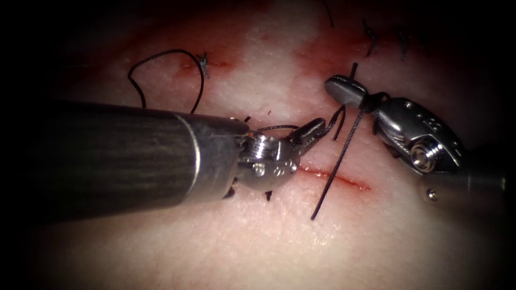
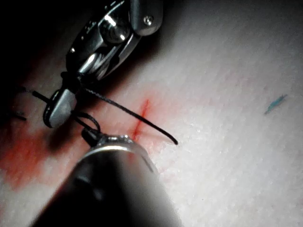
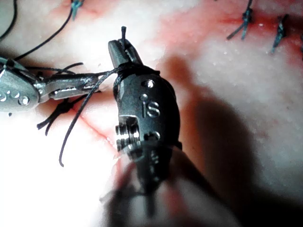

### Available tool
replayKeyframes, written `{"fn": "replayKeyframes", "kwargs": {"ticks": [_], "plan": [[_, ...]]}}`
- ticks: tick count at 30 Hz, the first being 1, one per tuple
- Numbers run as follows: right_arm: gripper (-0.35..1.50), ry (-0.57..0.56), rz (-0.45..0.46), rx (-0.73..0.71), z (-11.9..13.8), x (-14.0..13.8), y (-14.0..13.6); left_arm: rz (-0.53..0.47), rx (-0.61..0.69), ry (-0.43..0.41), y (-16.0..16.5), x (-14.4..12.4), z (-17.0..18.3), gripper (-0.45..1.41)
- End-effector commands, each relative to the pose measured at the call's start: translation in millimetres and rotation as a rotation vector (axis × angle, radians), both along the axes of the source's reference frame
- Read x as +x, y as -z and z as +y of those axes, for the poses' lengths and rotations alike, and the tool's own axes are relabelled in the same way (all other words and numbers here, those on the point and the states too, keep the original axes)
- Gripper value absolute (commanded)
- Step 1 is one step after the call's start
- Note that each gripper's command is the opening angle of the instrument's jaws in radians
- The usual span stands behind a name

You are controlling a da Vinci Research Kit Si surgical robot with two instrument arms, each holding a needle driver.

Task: Wound Closure

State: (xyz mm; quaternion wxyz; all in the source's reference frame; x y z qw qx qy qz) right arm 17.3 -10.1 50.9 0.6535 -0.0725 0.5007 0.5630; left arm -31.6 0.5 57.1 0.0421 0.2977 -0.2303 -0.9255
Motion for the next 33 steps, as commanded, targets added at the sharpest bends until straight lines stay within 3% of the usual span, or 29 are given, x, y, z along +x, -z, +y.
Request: {"fn": "replayKeyframes", "kwargs": {"ticks": [1,6,10,16,22,27,33], "plan": [[-0.35,0.016,-0.027,-0.043,-1.9,0.8,-0.1,0.009,0.0,0.004,-0.9,0.1,0.2,-0.45],[-0.35,0.036,-0.064,-0.092,-4.1,1.3,1.3,0.026,0.008,0.017,-1.5,2.0,2.3,-0.45],[-0.35,0.067,-0.142,-0.154,-7.2,1.1,1.2,0.038,0.036,0.043,-2.1,3.4,7.5,-0.45],[-0.35,0.12,-0.224,-0.18,-11.0,2.6,0.8,0.061,0.042,0.066,-3.8,2.1,12.9,-0.45],[-0.35,0.169,-0.265,-0.223,-12.9,4.0,1.9,0.081,0.037,0.083,-6.0,-0.3,18.5,-0.45],[-0.35,0.219,-0.299,-0.224,-14.9,4.8,2.6,0.056,0.019,0.127,-6.5,0.1,22.8,-0.45],[-0.35,0.244,-0.357,-0.196,-18.3,6.2,4.0,0.054,0.011,0.143,-7.5,1.0,25.2,-0.45]]}}
